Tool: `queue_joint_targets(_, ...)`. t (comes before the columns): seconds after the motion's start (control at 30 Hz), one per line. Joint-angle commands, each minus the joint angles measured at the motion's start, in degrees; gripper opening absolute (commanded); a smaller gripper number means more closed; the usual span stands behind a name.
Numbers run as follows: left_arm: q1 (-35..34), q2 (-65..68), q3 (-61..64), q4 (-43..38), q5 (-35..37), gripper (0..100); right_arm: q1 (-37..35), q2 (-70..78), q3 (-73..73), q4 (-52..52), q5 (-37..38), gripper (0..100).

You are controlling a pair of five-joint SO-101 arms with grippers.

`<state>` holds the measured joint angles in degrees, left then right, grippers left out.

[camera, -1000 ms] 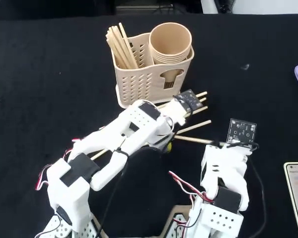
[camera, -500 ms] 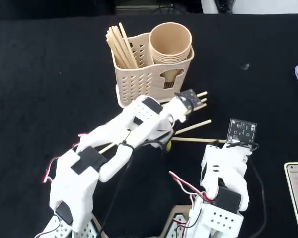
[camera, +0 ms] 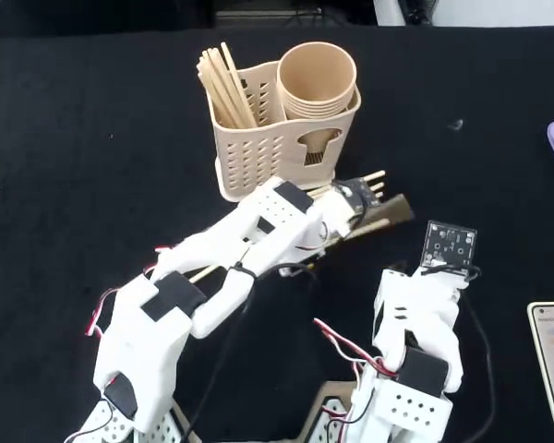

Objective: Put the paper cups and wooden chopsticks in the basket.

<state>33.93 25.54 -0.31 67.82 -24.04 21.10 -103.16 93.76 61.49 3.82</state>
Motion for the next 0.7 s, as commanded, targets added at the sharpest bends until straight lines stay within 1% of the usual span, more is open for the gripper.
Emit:
queue_joint_targets(0.0, -0.75, -1.14, 0.31, 4.04, -0.09, 3, 0.53, -4.7, -2.86, -1.41, 0.09, 16.7)
queue_joint_targets(0.17, -1.27, -6.33, 4.53, 4.31, -0.18, 3, 0.53, -4.7, -2.86, -1.41, 0.09, 16.7)
queue_joint_targets(0.37, -4.35, -14.68, 10.77, 4.4, -0.26, 3, 0.53, -4.7, -2.86, -1.41, 0.09, 16.7)
queue_joint_targets(0.47, -4.44, -18.46, 13.41, 4.84, -2.37, 3, 0.53, -4.7, -2.86, -1.41, 0.09, 16.7)
queue_joint_targets(0.67, -5.67, -32.0, 15.87, 7.91, -2.55, 3, 0.53, -4.7, -2.86, -1.41, -0.09, 16.7)
